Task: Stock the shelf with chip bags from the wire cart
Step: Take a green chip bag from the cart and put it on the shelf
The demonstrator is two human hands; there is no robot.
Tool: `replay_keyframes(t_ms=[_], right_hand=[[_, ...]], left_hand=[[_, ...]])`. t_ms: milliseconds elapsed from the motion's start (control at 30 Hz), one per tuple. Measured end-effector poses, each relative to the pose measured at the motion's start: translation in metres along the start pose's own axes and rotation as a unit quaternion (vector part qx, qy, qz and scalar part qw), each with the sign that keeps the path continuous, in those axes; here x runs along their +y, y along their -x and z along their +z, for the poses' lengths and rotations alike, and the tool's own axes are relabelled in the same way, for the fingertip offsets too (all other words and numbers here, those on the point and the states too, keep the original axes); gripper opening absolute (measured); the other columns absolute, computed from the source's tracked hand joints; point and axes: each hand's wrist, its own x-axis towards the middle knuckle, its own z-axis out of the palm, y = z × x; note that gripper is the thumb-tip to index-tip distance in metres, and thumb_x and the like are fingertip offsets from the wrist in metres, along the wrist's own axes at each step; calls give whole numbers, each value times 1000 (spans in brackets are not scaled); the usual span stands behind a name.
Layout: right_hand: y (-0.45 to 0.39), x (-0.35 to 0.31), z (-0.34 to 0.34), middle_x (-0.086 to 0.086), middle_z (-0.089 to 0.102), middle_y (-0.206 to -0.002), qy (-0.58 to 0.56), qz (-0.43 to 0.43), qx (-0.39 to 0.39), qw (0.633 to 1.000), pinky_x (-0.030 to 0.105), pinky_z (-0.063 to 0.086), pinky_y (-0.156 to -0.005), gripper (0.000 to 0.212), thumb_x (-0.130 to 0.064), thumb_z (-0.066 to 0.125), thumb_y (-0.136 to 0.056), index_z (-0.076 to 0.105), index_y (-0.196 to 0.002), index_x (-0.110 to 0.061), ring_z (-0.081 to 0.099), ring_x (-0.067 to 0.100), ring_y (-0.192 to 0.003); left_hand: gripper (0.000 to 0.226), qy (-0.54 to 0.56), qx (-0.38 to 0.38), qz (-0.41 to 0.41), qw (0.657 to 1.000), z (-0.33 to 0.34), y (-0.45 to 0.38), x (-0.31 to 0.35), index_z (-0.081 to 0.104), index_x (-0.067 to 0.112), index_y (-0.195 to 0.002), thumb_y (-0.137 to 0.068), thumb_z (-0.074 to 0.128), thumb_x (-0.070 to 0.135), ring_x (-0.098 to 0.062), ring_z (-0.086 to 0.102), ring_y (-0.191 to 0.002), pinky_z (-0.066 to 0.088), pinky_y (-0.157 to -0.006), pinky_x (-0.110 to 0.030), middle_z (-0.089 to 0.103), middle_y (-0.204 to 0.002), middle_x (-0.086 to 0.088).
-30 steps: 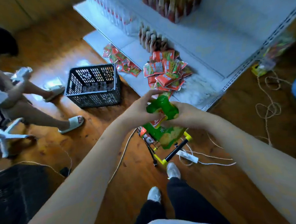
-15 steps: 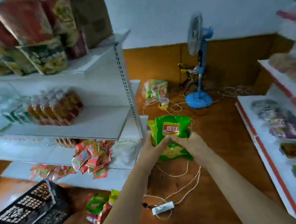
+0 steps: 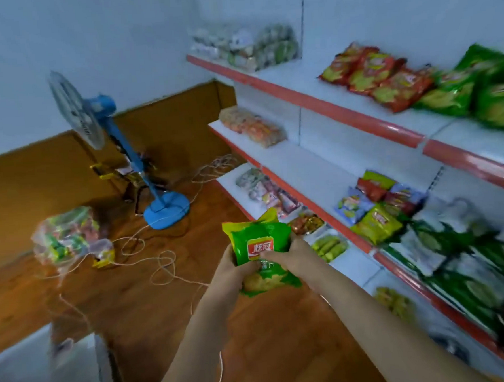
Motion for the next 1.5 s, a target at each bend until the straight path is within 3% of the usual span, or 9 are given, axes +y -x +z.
replay_keyframes(t_ms=[167, 300, 500, 700, 800, 900, 1233, 1367, 1500], right_hand=[[-57, 25, -65, -5, 72, -96, -47, 42, 119, 991, 36, 59, -80, 36, -20, 82, -74, 61, -101, -30, 70, 14, -87], [-104, 42, -95, 3, 74, -97, -154, 83, 192, 966, 50, 57, -85, 39, -10, 77, -75, 64, -110, -21, 72, 25, -91], [-201, 38, -129, 8, 73, -91, -276, 104, 284, 912, 34, 57, -63, 34, -4, 68, -83, 62, -117, -11, 70, 24, -76], [-283, 21, -144, -10, 58, -110, -126, 117, 349, 921, 11, 46, -62, 45, -28, 67, -90, 46, -130, -21, 58, 8, -91], [-312, 23, -157, -1, 46, -142, -100, 132, 369, 915, 29, 50, -94, 67, -32, 63, -91, 28, -148, -24, 50, 19, -125], [-337, 41, -171, 1, 37, -153, -46, 160, 384, 908, 43, 40, -109, 76, -41, 63, -89, 24, -151, -22, 42, 20, -135], [-424, 139, -257, 12, 45, -146, 122, 95, 521, 839, 28, 32, -109, 66, -38, 55, -89, 38, -146, -9, 42, 25, -135], [-416, 161, -280, 6, 35, -154, 153, 83, 543, 822, 22, 24, -108, 60, -27, 55, -96, 31, -150, -13, 31, 19, -141], [-402, 159, -288, 5, 33, -154, 146, 111, 549, 816, 29, 27, -111, 64, -31, 55, -96, 29, -151, -14, 31, 20, -141]], left_hand=[[54, -3, -62, -35, 997, 63, -92, 5, 51, 21, -125, -81, 67, -6, -29, 73, -93, 60, -75, -40, 72, -112, -12], [47, -44, -123, -53, 990, 89, -164, 7, 52, 19, -130, -87, 72, 18, -29, 71, -104, 58, -90, -45, 72, -117, -9], [50, -167, -215, -30, 962, 104, -300, 30, 56, 16, -128, -83, 78, 23, -26, 72, -101, 57, -92, -50, 73, -114, -6], [52, -265, -242, -23, 933, 111, -426, 60, 53, 13, -125, -82, 79, 21, -24, 70, -98, 58, -87, -39, 69, -115, -5], [56, -262, -234, -14, 936, 125, -472, 68, 44, 6, -134, -87, 74, 13, -22, 65, -95, 54, -70, -24, 64, -119, -8], [60, -265, -230, -40, 936, 143, -513, 58, 37, 2, -138, -89, 71, 11, -24, 63, -99, 53, -78, -31, 61, -123, -13], [62, -322, -247, 3, 914, 263, -681, -28, 35, 4, -138, -88, 72, 12, -31, 62, -113, 52, -98, -46, 59, -129, -15], [90, -424, -316, 28, 848, 318, -718, -65, 48, 13, -136, -68, 76, 65, -35, 59, -121, 47, -104, -51, 61, -132, -16], [110, -562, -295, 60, 770, 342, -699, -53, 10, 4, -155, -81, 65, 64, -40, 31, -143, 29, -116, -50, 29, -155, -22]])
